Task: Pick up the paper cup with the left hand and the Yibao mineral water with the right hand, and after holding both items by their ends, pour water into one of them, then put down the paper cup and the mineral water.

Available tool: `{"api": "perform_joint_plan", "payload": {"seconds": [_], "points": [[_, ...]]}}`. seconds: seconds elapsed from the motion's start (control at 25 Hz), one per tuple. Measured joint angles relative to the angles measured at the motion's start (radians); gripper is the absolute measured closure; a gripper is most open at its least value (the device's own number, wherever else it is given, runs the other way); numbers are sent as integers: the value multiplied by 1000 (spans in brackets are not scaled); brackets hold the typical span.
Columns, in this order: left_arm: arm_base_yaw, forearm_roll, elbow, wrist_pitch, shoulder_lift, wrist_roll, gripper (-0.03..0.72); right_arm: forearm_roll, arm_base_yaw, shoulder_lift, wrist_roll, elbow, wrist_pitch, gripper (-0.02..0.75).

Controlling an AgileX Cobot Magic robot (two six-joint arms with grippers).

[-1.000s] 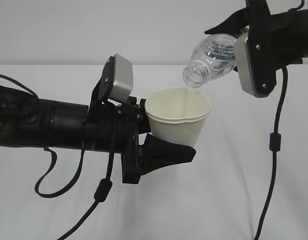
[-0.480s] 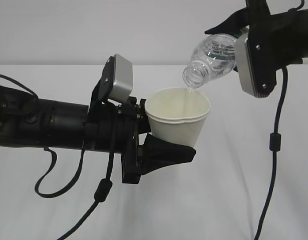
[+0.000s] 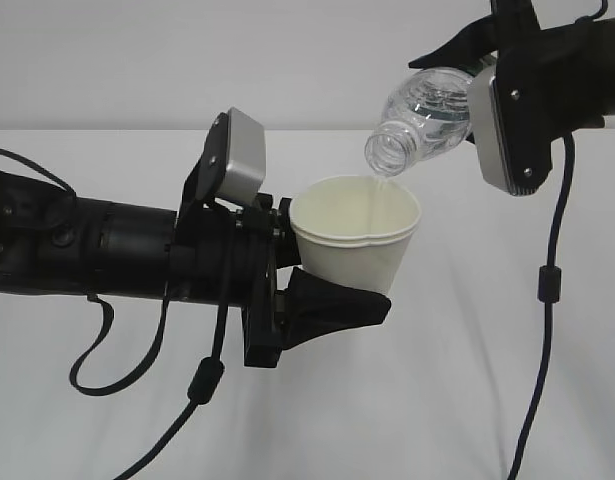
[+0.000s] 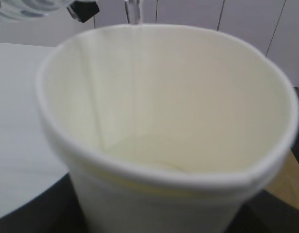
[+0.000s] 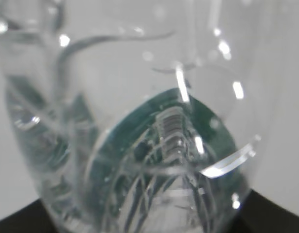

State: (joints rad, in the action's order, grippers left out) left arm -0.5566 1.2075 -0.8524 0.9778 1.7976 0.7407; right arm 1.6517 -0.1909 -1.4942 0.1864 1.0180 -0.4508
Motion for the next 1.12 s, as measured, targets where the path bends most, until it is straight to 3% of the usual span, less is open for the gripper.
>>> {"api": "perform_joint_plan", "payload": {"seconds": [1.12], "points": [[0,0,0,-2,0,0,225,-2,0,0,10,0,0,324]]}}
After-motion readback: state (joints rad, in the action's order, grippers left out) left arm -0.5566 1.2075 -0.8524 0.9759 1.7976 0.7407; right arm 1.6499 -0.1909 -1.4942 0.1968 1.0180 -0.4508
